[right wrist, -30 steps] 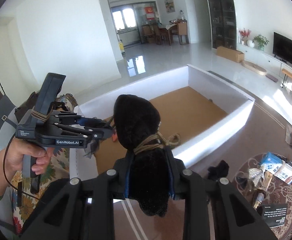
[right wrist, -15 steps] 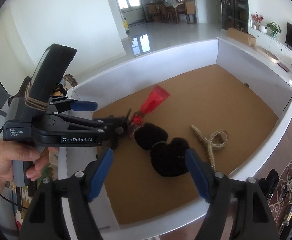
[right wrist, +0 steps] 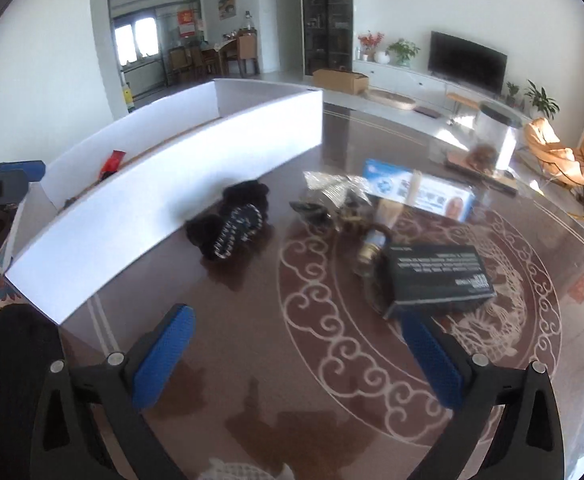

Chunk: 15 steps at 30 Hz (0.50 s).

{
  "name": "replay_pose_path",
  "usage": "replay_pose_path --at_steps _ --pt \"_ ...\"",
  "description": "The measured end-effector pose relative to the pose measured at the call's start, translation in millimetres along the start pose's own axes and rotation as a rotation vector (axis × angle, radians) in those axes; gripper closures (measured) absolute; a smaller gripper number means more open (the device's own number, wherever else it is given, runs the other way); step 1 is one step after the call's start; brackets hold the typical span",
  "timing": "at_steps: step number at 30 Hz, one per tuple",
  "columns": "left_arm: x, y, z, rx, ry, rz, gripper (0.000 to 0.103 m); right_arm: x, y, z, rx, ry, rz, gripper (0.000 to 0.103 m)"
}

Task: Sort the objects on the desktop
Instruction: 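Open both grippers to drop the claw clip and fabric item into the tray, then move both tools back over the table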

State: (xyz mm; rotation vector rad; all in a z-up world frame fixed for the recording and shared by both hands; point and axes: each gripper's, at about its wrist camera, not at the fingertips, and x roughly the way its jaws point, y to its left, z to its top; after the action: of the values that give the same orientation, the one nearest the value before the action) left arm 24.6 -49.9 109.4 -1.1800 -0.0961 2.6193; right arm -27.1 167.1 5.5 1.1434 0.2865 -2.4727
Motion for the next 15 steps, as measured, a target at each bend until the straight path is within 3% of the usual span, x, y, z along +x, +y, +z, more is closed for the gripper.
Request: replay_pose_path --at_steps 3,7,11,15 --pt "37.9 -47.9 -10.1 0.058 0.072 -0.068 0.0 -3.2 -45.4 -36.6 0.061 0.061 -0.098 0.0" --pt "94.3 -84.3 -24.1 0.111 0.144 0.001 0.0 -7.8 -70.4 -61.4 0.127 0.068 -0.137 0.0" --pt "127.5 -87.2 -33.1 0.112 0.165 0.056 0.0 -1.3 -75.0 -69.9 0.16 0.086 -0.135 0.0" --pt "134.7 -79.2 -40.1 0.122 0.136 0.115 0.0 6.1 -70.6 -72.0 0.166 0.082 -0.124 0.0"
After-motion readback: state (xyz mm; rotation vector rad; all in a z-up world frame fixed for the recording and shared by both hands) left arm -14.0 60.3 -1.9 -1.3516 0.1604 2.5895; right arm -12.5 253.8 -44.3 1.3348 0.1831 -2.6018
